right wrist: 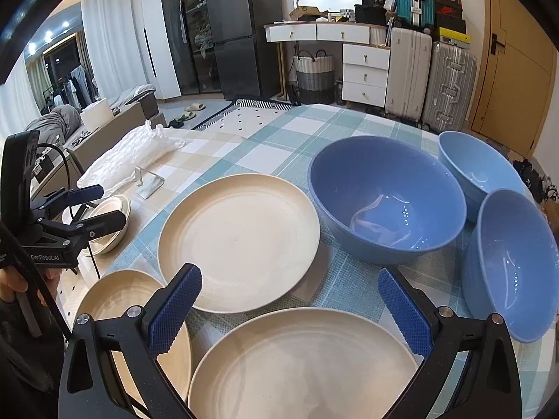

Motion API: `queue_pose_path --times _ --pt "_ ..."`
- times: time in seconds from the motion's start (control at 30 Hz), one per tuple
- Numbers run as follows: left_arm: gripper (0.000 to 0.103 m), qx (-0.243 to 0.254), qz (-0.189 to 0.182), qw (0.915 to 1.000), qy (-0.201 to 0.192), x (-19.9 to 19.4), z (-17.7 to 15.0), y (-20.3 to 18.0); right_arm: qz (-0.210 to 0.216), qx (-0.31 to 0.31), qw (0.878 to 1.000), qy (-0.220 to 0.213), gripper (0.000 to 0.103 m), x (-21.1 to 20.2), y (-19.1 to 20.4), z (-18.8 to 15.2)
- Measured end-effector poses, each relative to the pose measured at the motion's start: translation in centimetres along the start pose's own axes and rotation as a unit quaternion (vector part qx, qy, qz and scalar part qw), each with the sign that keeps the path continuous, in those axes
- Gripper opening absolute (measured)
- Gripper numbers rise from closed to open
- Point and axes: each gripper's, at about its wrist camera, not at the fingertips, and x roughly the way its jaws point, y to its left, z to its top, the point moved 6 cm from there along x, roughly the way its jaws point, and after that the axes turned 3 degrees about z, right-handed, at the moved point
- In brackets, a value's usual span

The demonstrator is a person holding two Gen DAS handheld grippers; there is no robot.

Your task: Organize plates and bowls

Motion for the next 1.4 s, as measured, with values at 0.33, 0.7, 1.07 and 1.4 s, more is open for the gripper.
queue_pose_path --times 0.33,0.7,1.07,1.4 --pt "0.101 0.005 -0.013 0.9988 0.047 4.4 0.3 0.4 0.010 0.017 0.998 0.054 0.103 2.6 -0.6 0.4" --pt "0.099 0.001 -0.032 0.9955 0.089 7.8 0.6 0.0 0.034 0.047 0.994 0.097 0.101 5.6 -1.1 0.2" --pt "0.089 -0.003 -0.042 0.9926 0.114 10.9 0.6 -0.6 0.033 0.057 0.991 0.119 0.087 8.0 -1.0 0.1" --pt "0.068 0.004 -0.045 0.9912 0.125 11.9 0.3 -1.1 0.022 0.048 0.990 0.131 0.072 9.4 -0.9 0.0"
